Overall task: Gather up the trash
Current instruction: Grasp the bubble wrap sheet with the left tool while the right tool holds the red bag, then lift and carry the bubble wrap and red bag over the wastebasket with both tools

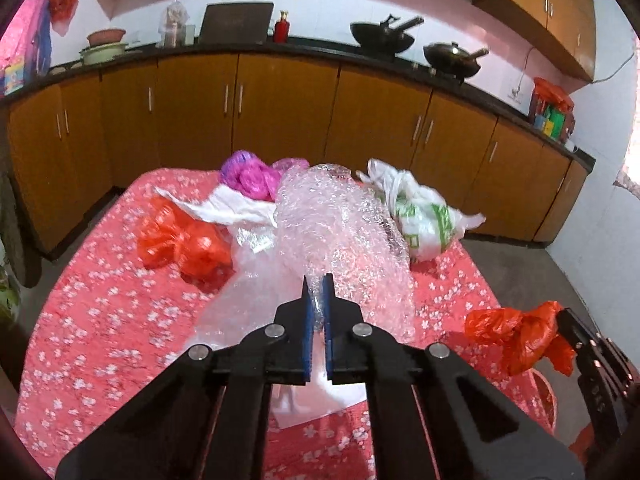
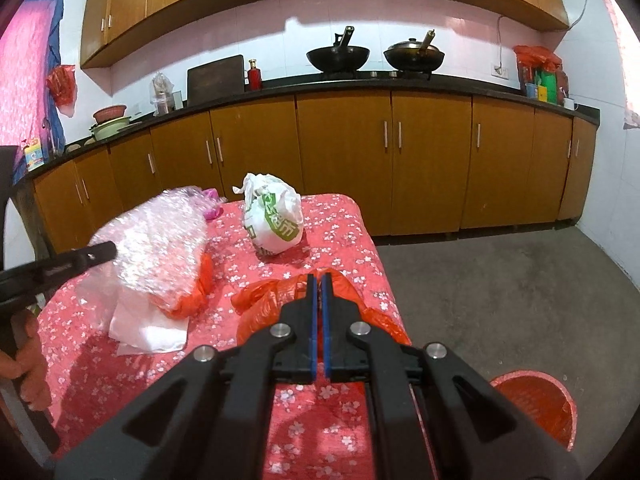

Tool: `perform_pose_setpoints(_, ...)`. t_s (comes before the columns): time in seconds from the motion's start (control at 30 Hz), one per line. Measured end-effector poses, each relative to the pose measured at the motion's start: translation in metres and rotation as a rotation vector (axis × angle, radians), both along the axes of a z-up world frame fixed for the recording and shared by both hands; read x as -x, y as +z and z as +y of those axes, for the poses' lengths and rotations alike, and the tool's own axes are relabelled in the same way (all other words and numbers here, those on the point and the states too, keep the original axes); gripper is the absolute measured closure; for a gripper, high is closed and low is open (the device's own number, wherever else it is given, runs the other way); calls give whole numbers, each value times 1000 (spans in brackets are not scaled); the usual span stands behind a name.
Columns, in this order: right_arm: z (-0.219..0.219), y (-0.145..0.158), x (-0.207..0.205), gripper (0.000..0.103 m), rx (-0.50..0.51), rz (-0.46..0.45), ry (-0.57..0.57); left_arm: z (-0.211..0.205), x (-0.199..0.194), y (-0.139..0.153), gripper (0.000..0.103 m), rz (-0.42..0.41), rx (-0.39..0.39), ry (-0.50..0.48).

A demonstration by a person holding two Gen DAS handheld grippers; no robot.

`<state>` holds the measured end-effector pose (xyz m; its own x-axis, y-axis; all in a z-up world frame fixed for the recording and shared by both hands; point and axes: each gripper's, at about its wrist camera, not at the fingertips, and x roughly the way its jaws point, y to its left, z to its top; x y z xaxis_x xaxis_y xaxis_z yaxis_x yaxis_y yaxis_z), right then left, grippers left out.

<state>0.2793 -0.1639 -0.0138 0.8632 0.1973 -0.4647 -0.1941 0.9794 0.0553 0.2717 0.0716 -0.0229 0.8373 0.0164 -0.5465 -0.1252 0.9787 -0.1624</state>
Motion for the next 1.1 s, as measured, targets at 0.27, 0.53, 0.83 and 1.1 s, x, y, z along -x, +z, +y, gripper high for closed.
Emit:
perform_pose_setpoints(0.27, 6, 12, 8, 99, -14, -31, 7, 3, 16, 15, 99, -44, -29, 11)
perform_pose_setpoints(0.53, 12, 27, 18, 99, -24, -62, 22, 10, 32, 34, 99, -97, -3, 2)
perform_pose_setpoints(0.83, 16, 38, 24, 99, -31, -84, 32, 18, 43, 51, 99, -140, -34, 34)
perform_pose_setpoints(1.1, 12, 53, 30, 99, -32, -121, 28, 10, 50, 47, 99, -140, -104, 60)
